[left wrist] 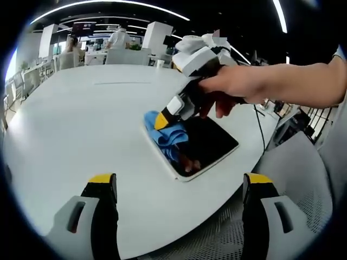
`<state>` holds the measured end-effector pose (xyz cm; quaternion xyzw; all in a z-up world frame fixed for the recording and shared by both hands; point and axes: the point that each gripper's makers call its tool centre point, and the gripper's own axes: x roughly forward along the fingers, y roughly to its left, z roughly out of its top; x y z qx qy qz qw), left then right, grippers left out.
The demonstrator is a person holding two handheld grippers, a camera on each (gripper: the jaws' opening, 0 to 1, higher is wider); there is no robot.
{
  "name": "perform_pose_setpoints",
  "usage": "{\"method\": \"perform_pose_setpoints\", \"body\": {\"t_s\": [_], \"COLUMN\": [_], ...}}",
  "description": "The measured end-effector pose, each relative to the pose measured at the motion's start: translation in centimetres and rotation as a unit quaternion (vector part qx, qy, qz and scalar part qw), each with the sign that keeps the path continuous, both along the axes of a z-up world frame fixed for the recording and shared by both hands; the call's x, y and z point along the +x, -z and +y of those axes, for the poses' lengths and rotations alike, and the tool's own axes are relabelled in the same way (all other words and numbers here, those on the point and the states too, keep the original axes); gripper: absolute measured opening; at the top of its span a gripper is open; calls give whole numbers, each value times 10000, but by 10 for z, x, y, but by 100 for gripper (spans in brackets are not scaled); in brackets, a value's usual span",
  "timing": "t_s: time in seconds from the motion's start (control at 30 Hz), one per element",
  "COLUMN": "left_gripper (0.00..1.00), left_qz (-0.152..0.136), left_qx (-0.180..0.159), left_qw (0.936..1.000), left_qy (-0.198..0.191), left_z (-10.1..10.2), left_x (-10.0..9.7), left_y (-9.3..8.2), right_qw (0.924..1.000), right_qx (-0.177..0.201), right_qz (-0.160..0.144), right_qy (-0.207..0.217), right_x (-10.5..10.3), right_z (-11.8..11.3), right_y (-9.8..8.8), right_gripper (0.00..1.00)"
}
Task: Wipe the mirror surface with the cleaning cloth until all visible marks leave the cleaned area.
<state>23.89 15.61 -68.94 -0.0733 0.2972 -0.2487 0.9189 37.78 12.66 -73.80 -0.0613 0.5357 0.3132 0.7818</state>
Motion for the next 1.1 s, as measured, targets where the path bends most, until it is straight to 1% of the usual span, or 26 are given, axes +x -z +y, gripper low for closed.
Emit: {"method": "perform_pose_setpoints", "body": {"t_s": [0.17, 0.27, 0.4, 0.6, 0.73, 1.1], "left_gripper": [95, 95, 95, 95, 95, 96], "left_qz": [-10, -19, -9, -8, -5, -55], "left_qx": [-6, -15, -19, -18, -8, 28], "left_qw": [10000, 10000, 10000, 10000, 10000, 10000], "left_qy": [-6, -21, 1, 11, 25, -45], "left_z": [0, 0, -1, -1, -2, 1], "left_x": [0, 0, 0, 0, -1, 0], "left_y": [-1, -1, -2, -2, -2, -5], "right_qw": [10000, 9999, 10000, 10000, 10000, 9999], "right_qx": [4, -3, -15, -55, 0, 0], "right_qz": [-15, -100, -86, -64, -46, -136], "right_qy": [-8, -25, -3, 4, 68, -44], "right_x": [9, 13, 17, 16, 17, 16], "right_z": [2, 3, 4, 4, 3, 3], "right_y": [1, 0, 1, 0, 1, 1], "right_gripper": [2, 2, 2, 2, 2, 2]}}
